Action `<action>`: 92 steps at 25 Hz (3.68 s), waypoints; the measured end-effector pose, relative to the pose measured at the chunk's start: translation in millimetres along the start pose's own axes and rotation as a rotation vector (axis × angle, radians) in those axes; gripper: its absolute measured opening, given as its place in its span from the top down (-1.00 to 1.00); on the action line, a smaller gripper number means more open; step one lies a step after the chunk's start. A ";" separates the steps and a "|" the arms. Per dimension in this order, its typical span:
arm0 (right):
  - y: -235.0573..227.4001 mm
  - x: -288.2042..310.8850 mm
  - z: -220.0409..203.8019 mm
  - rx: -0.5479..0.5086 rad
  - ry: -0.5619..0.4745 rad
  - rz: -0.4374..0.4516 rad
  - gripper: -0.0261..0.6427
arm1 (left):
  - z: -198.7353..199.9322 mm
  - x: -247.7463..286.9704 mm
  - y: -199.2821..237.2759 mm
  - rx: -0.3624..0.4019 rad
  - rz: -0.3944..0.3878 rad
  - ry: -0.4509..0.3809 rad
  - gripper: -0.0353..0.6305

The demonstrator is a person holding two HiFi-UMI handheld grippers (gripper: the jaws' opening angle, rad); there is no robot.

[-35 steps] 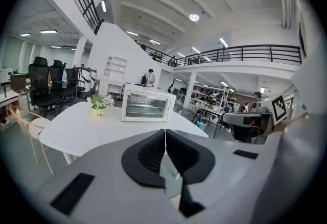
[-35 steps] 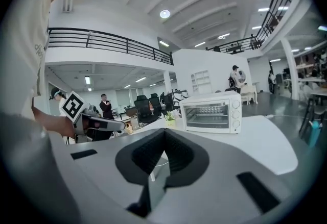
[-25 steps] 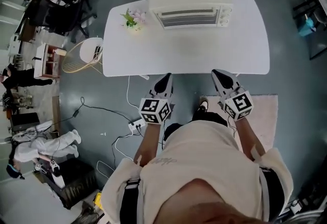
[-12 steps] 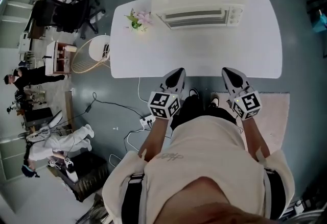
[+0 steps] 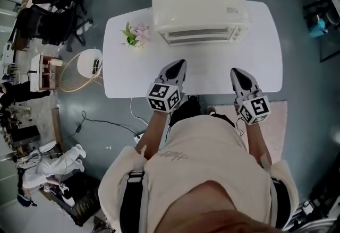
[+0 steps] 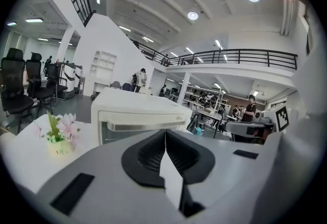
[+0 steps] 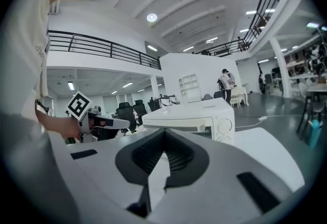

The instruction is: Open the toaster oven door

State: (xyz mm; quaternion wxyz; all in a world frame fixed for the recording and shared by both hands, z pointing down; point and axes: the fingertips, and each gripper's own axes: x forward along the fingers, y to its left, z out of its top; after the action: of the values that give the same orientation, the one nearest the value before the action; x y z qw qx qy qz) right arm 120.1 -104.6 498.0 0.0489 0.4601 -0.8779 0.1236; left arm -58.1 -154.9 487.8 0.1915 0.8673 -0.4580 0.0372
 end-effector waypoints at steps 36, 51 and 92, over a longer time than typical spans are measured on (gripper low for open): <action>-21.6 82.5 13.4 0.014 0.047 -0.087 0.90 | 22.3 95.2 99.2 0.163 0.059 0.207 0.84; -28.6 86.0 12.8 0.019 0.058 0.010 0.90 | 5.9 83.3 84.8 0.140 0.094 0.239 0.84; -16.5 59.8 -2.6 -0.003 0.110 0.219 0.90 | -119.3 19.4 54.2 -0.113 0.173 0.452 0.84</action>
State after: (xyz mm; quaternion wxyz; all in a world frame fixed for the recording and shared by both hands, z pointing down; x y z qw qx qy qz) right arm 99.3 -160.5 515.4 0.0837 0.3541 -0.9190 0.1519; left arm -77.5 -153.8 618.9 0.3333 0.7823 -0.4776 0.2209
